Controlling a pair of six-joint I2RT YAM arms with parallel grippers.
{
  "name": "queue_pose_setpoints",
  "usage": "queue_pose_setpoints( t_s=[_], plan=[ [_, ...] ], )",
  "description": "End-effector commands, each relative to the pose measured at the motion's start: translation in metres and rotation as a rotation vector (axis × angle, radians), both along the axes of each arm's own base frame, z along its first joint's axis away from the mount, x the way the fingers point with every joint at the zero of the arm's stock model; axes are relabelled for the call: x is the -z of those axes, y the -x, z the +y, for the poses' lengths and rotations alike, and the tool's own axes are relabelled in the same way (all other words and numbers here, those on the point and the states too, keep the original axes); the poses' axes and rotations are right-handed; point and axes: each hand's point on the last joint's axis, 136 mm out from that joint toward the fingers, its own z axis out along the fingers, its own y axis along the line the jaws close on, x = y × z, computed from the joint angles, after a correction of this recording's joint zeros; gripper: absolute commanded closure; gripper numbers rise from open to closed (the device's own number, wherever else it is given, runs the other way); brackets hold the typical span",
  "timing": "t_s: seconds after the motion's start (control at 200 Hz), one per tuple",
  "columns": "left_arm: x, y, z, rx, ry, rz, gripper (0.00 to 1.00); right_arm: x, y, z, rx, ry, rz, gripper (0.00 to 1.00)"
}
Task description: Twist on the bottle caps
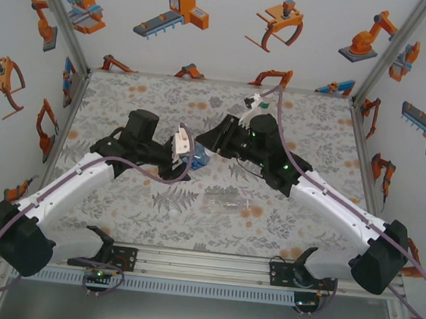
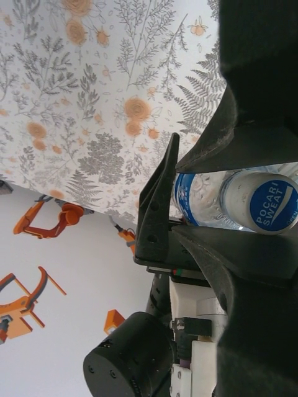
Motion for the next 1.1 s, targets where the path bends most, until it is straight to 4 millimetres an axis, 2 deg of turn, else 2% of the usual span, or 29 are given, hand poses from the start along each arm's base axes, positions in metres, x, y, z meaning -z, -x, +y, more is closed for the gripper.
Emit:
queue_pose_setpoints(
  t_s=[0.0,0.195,0.34,0.406,0.521,0.691,0.711,0.756,0.796,0.811,0.831,0.966,1.091],
  plan=[
    [-0.017,-0.015,-0.004,-0.052,0.051,0.011,0.98,-0.008,-0.009,-0.003,0.047,0.004,-0.059,0.58],
    [-0.016,-0.031,-0.001,-0.121,0.064,0.061,1.0,-0.006,-0.012,-0.005,0.072,0.028,-0.08,0.51],
    [-0.022,-0.03,-0.001,-0.103,0.095,0.067,0.99,-0.001,-0.017,-0.003,0.081,0.036,-0.091,0.59],
    [-0.024,-0.026,-0.002,-0.08,0.11,0.068,0.96,-0.001,-0.02,0.0,0.081,0.036,-0.097,0.63],
    [-0.024,-0.02,-0.003,-0.053,0.117,0.063,0.83,-0.001,-0.023,0.004,0.079,0.033,-0.099,0.69],
    [-0.027,-0.022,0.001,-0.07,0.13,0.037,0.45,0.0,-0.026,0.002,0.089,0.073,-0.126,0.79],
    [-0.028,-0.022,0.002,-0.072,0.134,0.032,0.37,0.0,-0.027,0.0,0.094,0.089,-0.133,0.8],
    [-0.03,-0.022,0.003,-0.075,0.14,0.025,0.27,0.001,-0.029,-0.003,0.102,0.127,-0.152,0.81],
    [-0.032,-0.023,0.004,-0.08,0.145,0.02,0.1,0.002,-0.032,-0.006,0.109,0.166,-0.171,0.82],
    [-0.032,-0.023,0.004,-0.083,0.147,0.018,0.0,0.002,-0.034,-0.007,0.113,0.181,-0.178,0.82],
    [-0.033,-0.024,0.005,-0.088,0.149,0.016,0.03,0.002,-0.036,-0.01,0.119,0.199,-0.188,0.83],
    [-0.039,-0.03,0.012,-0.129,0.166,-0.004,0.03,0.008,-0.054,-0.027,0.166,0.336,-0.26,0.84],
    [-0.048,-0.043,0.022,-0.204,0.211,0.001,0.03,0.015,-0.083,-0.044,0.207,0.451,-0.313,0.84]
  ],
)
